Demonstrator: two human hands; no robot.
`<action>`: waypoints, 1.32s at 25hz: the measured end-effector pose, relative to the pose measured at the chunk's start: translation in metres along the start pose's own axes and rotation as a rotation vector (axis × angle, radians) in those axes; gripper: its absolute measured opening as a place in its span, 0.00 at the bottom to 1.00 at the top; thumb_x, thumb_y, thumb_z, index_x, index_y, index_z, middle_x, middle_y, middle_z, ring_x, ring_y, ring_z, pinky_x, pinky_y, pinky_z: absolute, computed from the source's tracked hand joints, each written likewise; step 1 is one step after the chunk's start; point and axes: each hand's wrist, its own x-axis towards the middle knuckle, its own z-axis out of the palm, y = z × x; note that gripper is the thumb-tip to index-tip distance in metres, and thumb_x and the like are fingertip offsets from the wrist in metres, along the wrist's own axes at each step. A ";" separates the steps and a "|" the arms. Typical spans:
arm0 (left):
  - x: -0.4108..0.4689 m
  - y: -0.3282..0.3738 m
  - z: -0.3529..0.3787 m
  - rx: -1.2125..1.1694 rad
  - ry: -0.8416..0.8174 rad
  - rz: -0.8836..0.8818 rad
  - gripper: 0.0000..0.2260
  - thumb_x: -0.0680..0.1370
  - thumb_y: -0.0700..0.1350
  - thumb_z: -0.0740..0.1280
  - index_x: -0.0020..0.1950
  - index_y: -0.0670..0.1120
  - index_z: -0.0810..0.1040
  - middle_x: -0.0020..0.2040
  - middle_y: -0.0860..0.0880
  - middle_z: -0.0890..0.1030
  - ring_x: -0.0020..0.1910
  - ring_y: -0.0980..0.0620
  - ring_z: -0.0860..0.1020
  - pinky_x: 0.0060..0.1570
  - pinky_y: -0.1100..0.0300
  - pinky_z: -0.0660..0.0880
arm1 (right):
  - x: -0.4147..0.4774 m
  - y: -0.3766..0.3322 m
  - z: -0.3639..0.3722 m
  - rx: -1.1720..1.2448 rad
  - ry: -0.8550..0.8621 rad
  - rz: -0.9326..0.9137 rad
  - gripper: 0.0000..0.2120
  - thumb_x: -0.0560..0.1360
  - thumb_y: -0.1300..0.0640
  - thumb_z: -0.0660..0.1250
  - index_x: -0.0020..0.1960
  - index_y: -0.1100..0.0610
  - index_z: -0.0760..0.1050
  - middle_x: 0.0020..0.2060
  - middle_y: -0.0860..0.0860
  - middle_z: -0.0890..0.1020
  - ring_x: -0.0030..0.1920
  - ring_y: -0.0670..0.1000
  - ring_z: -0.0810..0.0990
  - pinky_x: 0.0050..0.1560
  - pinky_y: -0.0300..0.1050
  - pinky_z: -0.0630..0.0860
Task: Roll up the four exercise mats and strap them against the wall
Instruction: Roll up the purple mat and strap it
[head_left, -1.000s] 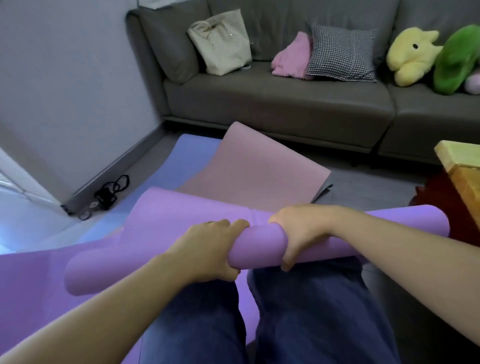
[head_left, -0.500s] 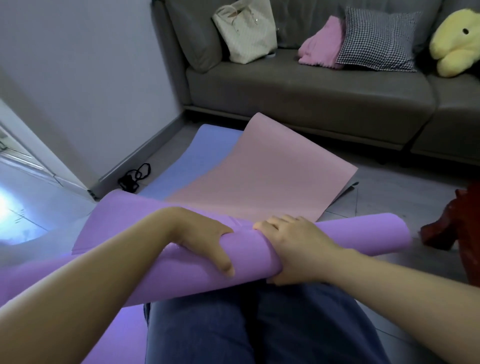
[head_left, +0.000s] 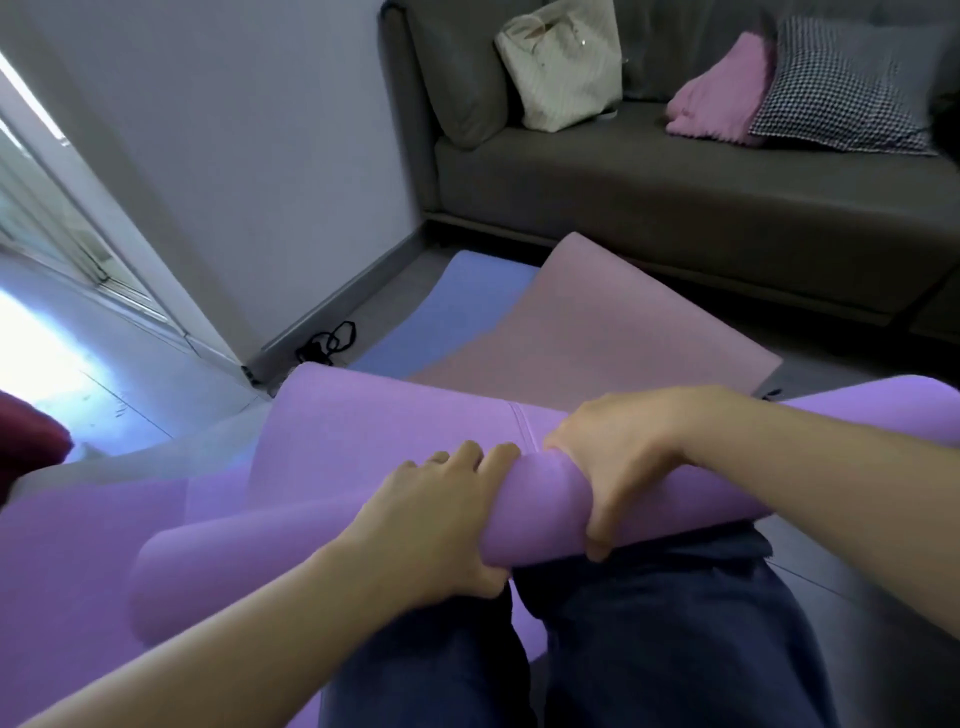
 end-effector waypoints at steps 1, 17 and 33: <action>-0.007 -0.005 0.000 -0.056 -0.036 0.002 0.36 0.66 0.61 0.67 0.69 0.58 0.55 0.59 0.56 0.70 0.56 0.50 0.73 0.51 0.56 0.71 | 0.004 -0.006 0.000 0.007 -0.055 -0.004 0.27 0.59 0.38 0.77 0.54 0.47 0.76 0.46 0.46 0.82 0.47 0.50 0.81 0.50 0.49 0.80; 0.041 -0.008 0.019 -0.157 -0.402 0.025 0.38 0.66 0.63 0.71 0.72 0.59 0.59 0.60 0.56 0.66 0.59 0.54 0.66 0.60 0.52 0.69 | -0.015 0.016 0.087 -0.160 0.437 0.067 0.37 0.64 0.41 0.70 0.70 0.47 0.60 0.57 0.48 0.73 0.55 0.53 0.74 0.51 0.47 0.73; 0.100 -0.018 0.002 -0.390 -0.802 0.043 0.26 0.67 0.55 0.76 0.61 0.58 0.69 0.54 0.59 0.78 0.53 0.56 0.78 0.53 0.60 0.74 | -0.023 0.043 0.059 0.045 0.348 0.112 0.32 0.58 0.35 0.72 0.57 0.40 0.64 0.49 0.39 0.77 0.48 0.47 0.76 0.45 0.47 0.75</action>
